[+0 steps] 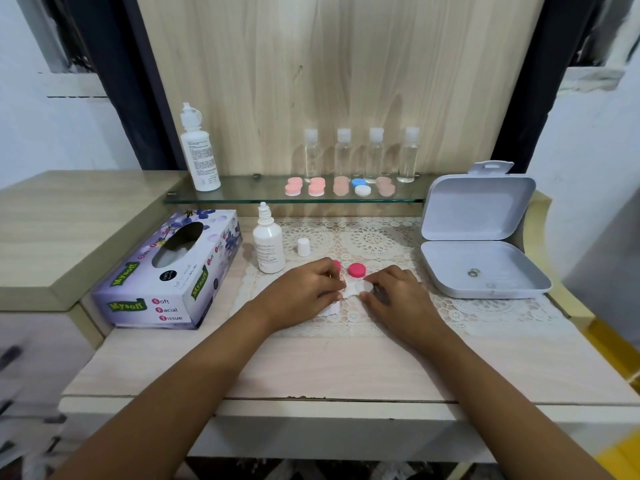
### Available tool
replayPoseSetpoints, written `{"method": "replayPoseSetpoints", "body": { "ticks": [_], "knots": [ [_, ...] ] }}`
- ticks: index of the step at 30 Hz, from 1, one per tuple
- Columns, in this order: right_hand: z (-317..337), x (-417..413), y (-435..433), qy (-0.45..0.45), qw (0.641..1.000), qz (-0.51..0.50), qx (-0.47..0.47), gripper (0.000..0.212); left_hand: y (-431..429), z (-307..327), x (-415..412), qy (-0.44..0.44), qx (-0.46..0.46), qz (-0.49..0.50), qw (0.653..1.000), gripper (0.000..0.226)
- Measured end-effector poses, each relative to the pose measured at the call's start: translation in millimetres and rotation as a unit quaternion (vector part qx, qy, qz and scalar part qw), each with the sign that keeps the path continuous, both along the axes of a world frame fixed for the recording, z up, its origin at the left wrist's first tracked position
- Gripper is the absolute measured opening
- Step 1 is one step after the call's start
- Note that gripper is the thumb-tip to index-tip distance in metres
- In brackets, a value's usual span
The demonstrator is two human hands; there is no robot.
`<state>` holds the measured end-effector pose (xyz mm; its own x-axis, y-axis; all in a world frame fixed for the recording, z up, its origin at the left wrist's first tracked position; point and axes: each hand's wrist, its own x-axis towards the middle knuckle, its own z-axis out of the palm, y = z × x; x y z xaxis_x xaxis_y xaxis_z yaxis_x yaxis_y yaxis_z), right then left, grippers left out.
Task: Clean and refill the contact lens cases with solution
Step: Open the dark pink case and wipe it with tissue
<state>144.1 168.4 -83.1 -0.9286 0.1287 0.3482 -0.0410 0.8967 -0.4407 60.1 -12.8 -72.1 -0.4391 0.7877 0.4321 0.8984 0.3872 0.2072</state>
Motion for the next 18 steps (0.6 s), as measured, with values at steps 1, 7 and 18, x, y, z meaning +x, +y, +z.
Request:
{"method": "replayPoseSetpoints", "body": {
  "ticks": [1, 7, 18],
  "knots": [
    [0.2, 0.0, -0.2, -0.001, 1.000, 0.000, 0.001, 0.029, 0.1, 1.5, 0.4, 0.019, -0.006, -0.007, 1.000, 0.021],
    [0.2, 0.2, -0.2, -0.003, 1.000, -0.003, 0.012, 0.029, 3.0, 5.0, -0.9, 0.051, -0.023, -0.022, 0.998, 0.019],
    [0.3, 0.2, -0.9, -0.001, 1.000, -0.005, 0.022, 0.029, 5.8, 8.1, 1.1, -0.022, 0.000, 0.001, 1.000, 0.015]
  ]
}}
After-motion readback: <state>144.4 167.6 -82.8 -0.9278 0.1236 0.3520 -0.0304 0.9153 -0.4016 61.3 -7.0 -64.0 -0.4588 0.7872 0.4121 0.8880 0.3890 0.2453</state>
